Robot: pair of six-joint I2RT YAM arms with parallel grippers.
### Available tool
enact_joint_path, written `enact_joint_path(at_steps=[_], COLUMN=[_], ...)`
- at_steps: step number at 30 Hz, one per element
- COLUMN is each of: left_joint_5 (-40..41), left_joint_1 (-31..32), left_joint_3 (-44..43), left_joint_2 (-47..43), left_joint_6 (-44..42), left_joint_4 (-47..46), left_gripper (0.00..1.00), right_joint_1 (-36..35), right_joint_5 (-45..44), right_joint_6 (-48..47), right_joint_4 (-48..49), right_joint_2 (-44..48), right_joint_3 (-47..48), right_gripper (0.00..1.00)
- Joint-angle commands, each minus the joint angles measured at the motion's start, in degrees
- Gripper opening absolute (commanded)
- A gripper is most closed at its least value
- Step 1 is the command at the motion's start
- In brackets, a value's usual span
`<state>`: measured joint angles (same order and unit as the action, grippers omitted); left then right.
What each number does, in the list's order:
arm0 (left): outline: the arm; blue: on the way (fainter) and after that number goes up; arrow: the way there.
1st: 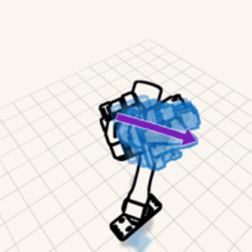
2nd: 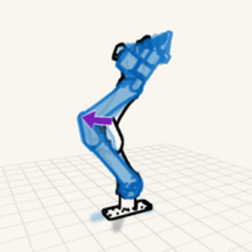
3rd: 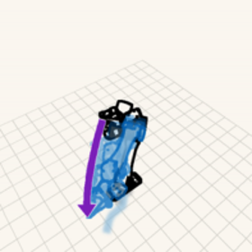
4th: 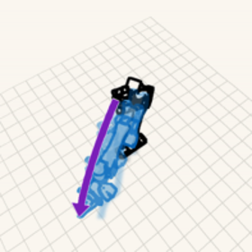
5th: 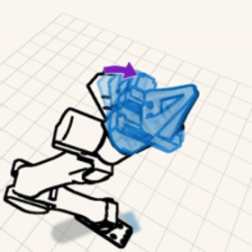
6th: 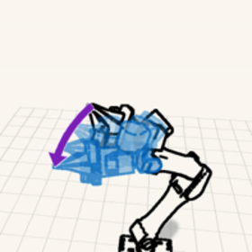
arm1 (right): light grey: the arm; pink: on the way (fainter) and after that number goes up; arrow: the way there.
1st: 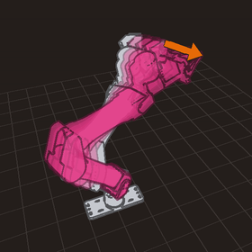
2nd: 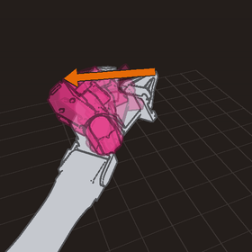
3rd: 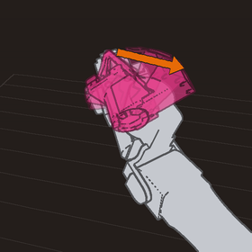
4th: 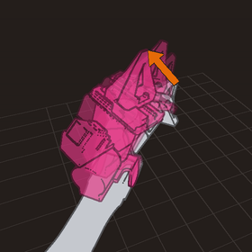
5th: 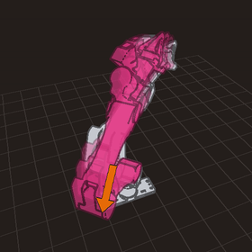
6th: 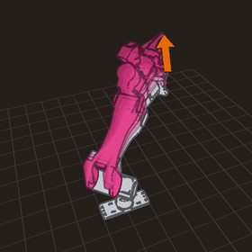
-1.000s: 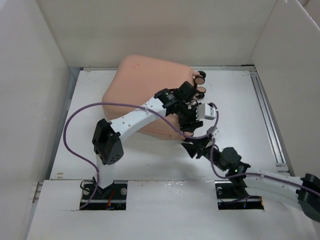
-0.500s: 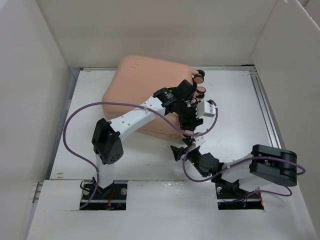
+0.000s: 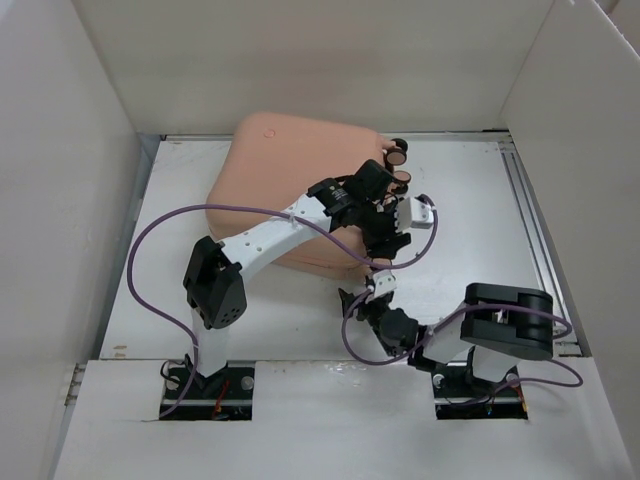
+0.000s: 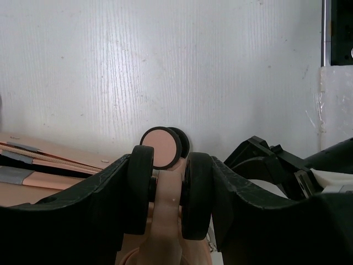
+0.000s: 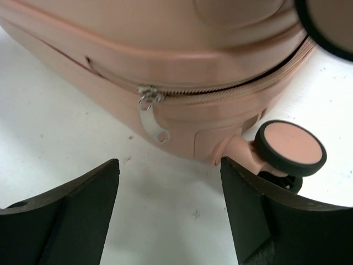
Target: Pack the luggage
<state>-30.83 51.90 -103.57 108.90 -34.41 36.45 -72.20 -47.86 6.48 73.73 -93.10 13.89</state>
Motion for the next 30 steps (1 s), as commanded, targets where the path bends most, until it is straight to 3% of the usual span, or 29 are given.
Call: enact_joint_path(at_steps=[1,4,9,12,15,17,26,30], left_joint_5=[-4.7,-4.7,-4.7,-4.7,-5.2,-5.7,-6.8,-6.8], left_joint_1=[-0.3,-0.3,-0.3,-0.3,-0.3,-0.3,-0.3,-0.3], left_joint_3=[-1.3,-0.7,-0.7,-0.1,0.4,0.4,0.9,0.9], left_joint_2=[-5.7,-6.3,-6.9,-7.4,-7.9,-8.4,-9.5,-10.0], left_joint_6=[10.1,10.1,10.1,10.1,10.1,10.1,10.1,10.6], left_joint_4=[-8.1,-8.7,-8.7,-8.7,-9.9,-9.9,-13.0,-13.0], left_gripper=[0.00,0.00,0.00,0.00,0.00,0.00,0.00,0.00], right_joint_1=[-1.1,-1.1,-1.1,-1.1,-1.1,-1.1,-1.1,-1.1], right_joint_5=[-4.1,-2.9,-10.6,-13.6,-15.0,-15.5,-14.8,-13.1], right_joint_6=[-0.2,-1.4,-1.4,-1.4,2.7,3.5,4.9,4.9], right_joint_4=[23.6,20.9,21.2,12.9,5.0,4.4,4.9,-1.6], right_joint_2=[-1.6,-1.6,-2.2,-1.5,-0.8,-0.8,-1.9,0.6], right_joint_3=[1.8,4.3,6.1,9.2,11.5,11.5,11.0,11.7], right_gripper=[0.78,0.79,0.81,0.78,0.64,0.48,0.03,0.00])
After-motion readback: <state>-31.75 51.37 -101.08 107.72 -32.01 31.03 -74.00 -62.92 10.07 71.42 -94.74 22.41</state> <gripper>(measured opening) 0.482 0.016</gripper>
